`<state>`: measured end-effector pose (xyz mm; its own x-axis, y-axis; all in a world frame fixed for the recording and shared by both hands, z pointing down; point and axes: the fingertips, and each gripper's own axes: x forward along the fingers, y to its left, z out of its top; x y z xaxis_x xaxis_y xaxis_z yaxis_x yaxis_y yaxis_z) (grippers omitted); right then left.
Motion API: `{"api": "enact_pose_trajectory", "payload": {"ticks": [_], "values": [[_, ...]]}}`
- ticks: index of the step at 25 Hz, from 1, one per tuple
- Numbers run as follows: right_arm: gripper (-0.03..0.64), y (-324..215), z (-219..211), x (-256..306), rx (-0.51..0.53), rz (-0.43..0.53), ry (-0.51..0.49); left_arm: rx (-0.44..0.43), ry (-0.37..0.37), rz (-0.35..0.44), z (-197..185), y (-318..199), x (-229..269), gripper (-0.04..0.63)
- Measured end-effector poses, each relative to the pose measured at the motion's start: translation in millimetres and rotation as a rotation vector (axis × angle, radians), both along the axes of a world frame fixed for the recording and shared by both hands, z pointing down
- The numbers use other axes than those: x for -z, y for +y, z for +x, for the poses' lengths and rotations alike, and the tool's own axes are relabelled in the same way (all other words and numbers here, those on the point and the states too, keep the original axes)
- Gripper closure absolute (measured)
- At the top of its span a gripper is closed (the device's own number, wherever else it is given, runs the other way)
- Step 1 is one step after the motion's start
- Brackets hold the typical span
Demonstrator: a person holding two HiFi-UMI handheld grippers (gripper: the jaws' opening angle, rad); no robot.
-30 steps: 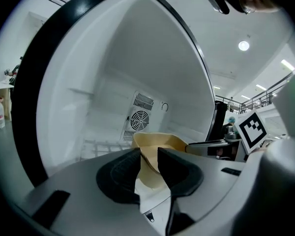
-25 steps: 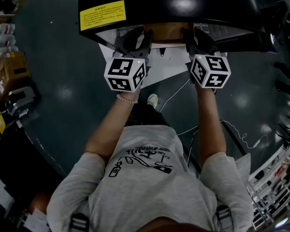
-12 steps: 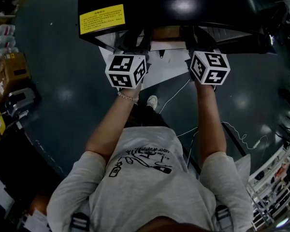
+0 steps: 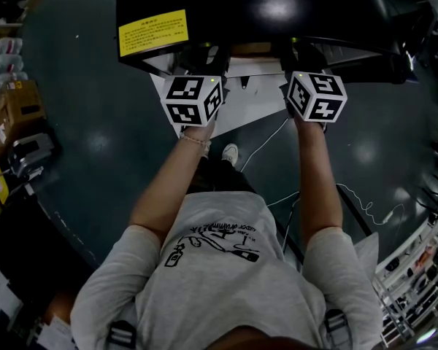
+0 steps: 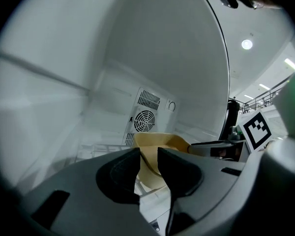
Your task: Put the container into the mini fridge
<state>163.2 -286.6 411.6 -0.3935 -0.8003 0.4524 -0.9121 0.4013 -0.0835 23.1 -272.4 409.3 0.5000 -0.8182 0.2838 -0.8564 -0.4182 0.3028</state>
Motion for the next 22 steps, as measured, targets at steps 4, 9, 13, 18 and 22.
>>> {"api": "enact_pose_trajectory", "payload": {"ticks": [4, 9, 13, 18, 22], "values": [[0.511, -5, -1, -1, 0.002, 0.0, 0.0, 0.002, -0.003, -0.003, -1, -4, -1, 0.482], [0.511, -11, -3, -1, 0.006, -0.001, 0.001, 0.005, -0.003, -0.01, -2, -7, -4, 0.482], [0.511, -15, -3, -5, 0.008, -0.007, 0.0, 0.003, -0.012, -0.017, -2, -8, -9, 0.482], [0.511, -18, -5, -12, 0.019, -0.019, 0.01, 0.009, -0.018, -0.021, -5, -9, -12, 0.482], [0.511, -20, -5, -16, 0.015, -0.025, 0.011, 0.011, -0.024, -0.019, -5, -12, -13, 0.48]]}}
